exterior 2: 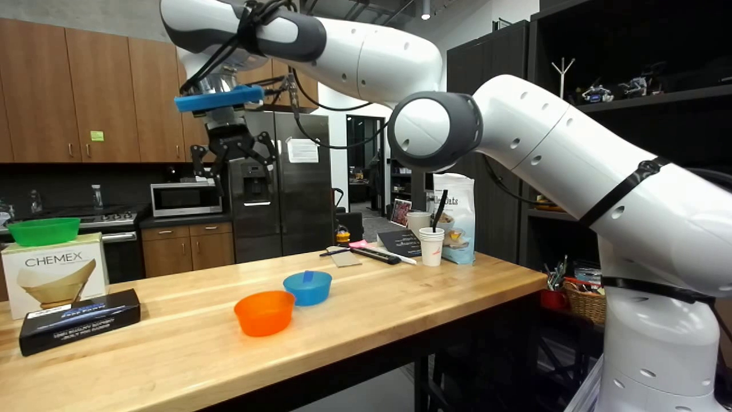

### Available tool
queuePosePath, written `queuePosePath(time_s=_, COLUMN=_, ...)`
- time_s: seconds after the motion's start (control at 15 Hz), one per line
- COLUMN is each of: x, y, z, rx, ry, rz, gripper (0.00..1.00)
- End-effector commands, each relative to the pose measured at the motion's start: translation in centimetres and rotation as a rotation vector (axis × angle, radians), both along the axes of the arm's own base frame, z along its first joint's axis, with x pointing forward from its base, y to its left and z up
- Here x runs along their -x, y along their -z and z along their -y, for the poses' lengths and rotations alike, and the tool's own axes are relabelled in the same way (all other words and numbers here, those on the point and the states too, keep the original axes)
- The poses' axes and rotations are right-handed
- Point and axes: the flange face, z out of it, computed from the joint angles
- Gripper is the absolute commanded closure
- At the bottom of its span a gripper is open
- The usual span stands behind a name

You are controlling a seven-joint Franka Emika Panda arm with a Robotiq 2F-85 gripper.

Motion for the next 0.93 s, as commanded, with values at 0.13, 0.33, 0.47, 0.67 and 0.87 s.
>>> queuePosePath(time_s=0.13, x=0.84, y=-0.76, z=0.2, rx=0.01, ry=-0.006, rz=-0.027, gripper=0.0)
queuePosePath(time_s=0.33, x=0.92, y=-0.6, z=0.23, rx=-0.044, ry=-0.015, rz=-0.07, gripper=0.0)
queuePosePath(time_s=0.47, x=0.57, y=0.15, z=-0.18, rx=-0.016, ry=-0.016, rz=-0.047, gripper=0.0)
queuePosePath(time_s=0.67, x=0.59, y=0.15, z=-0.21, rx=-0.027, ry=-0.019, rz=-0.054, gripper=0.0)
queuePosePath(time_s=0.87, x=0.6, y=0.15, z=-0.22, rx=-0.029, ry=-0.02, rz=-0.055, gripper=0.0)
